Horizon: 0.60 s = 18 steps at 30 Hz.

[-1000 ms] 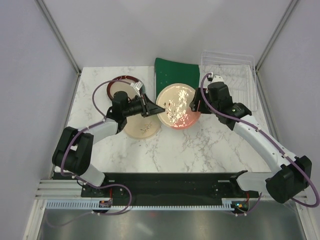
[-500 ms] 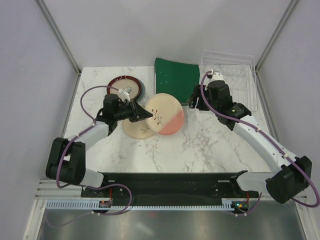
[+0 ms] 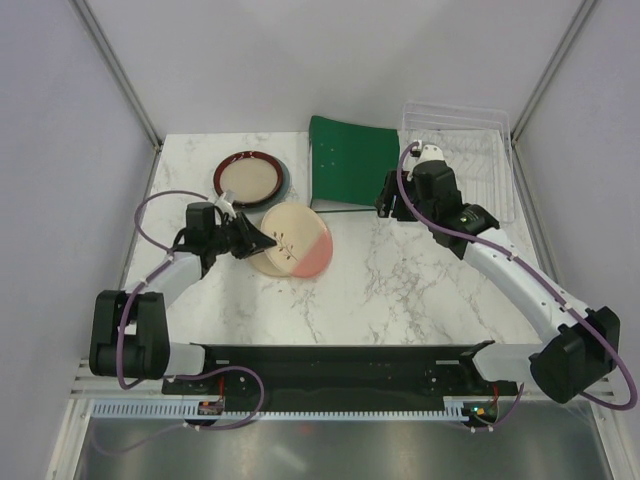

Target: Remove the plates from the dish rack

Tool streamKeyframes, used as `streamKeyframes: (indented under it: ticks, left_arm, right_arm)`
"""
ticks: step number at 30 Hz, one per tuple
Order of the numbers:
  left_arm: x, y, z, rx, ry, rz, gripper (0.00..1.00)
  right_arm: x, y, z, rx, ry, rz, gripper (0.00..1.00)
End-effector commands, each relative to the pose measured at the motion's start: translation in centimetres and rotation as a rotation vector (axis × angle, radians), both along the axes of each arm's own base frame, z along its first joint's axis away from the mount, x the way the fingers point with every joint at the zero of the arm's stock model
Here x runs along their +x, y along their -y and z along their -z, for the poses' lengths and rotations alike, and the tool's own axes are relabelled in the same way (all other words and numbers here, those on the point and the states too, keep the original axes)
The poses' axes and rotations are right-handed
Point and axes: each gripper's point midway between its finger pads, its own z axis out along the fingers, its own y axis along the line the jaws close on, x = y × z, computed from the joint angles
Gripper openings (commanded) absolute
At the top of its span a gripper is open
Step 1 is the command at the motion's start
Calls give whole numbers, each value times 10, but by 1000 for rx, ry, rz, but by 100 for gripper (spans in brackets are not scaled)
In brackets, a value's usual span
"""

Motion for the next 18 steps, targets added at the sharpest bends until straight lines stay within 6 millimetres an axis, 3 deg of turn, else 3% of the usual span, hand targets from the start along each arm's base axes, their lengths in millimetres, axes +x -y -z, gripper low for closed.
streamKeyframes:
  ticks: [1, 4, 8, 18]
  left_arm:
    - [11, -9, -16, 37, 126, -9, 2]
    - [13, -23, -7, 58, 106, -51, 2]
    - [16, -39, -10, 43, 116, -102, 2]
    - [25, -34, -48, -98, 198, -79, 2]
  right_arm:
    - [9, -4, -20, 10, 63, -6, 71]
    - [9, -4, -16, 6, 55, -8, 71]
    - [9, -5, -9, 2, 39, -15, 70]
    - [8, -7, 5, -7, 7, -19, 70]
